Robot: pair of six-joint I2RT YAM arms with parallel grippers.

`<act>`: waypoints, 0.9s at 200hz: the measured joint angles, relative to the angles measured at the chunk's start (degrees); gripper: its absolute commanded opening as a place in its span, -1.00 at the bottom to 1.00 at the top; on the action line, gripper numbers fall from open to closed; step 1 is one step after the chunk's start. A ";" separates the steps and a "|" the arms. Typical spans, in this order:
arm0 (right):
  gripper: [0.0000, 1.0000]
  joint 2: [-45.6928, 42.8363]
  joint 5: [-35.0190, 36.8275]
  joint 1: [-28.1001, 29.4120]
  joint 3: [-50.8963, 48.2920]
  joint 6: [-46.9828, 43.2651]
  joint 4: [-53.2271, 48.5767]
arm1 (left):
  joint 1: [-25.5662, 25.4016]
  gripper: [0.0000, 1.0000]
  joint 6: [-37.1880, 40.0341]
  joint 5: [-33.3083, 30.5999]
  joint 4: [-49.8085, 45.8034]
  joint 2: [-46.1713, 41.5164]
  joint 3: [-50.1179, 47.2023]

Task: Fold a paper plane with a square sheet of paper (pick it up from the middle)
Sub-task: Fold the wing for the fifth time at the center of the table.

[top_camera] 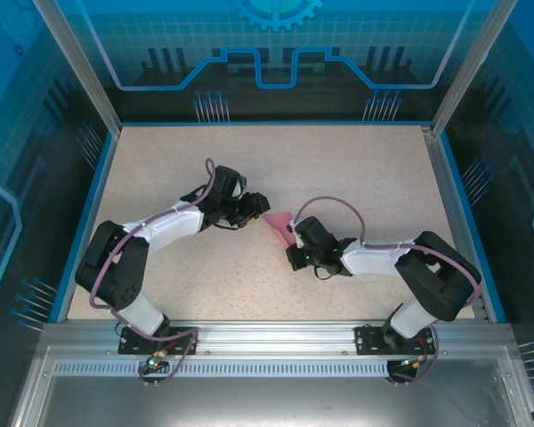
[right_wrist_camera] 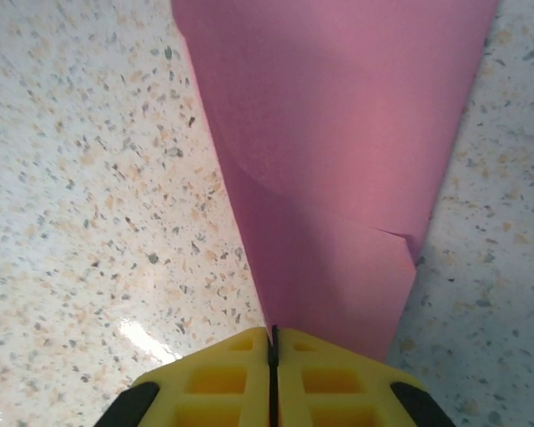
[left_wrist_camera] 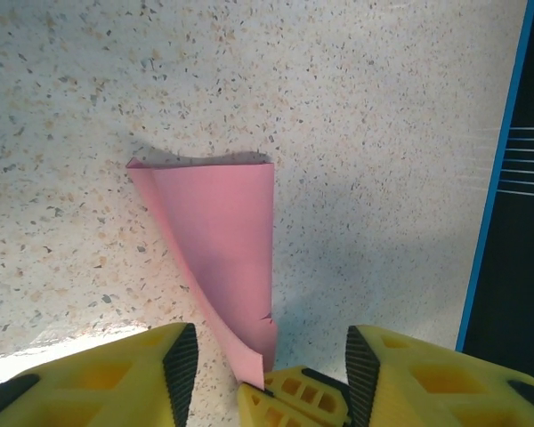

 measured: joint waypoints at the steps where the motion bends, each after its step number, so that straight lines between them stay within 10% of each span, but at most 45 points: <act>1: -0.86 0.00 -0.26 -0.15 -0.11 0.11 0.17 | 0.00 -0.08 0.07 0.00 0.02 -0.04 -0.07; 89: -0.84 2.99 -24.37 -11.15 -4.61 8.59 15.34 | -1.86 -0.36 0.04 4.90 7.41 2.01 -2.71; 180: -0.78 5.92 -29.07 -13.70 -4.81 11.85 17.75 | -5.33 -0.37 0.04 8.74 14.08 11.17 -1.51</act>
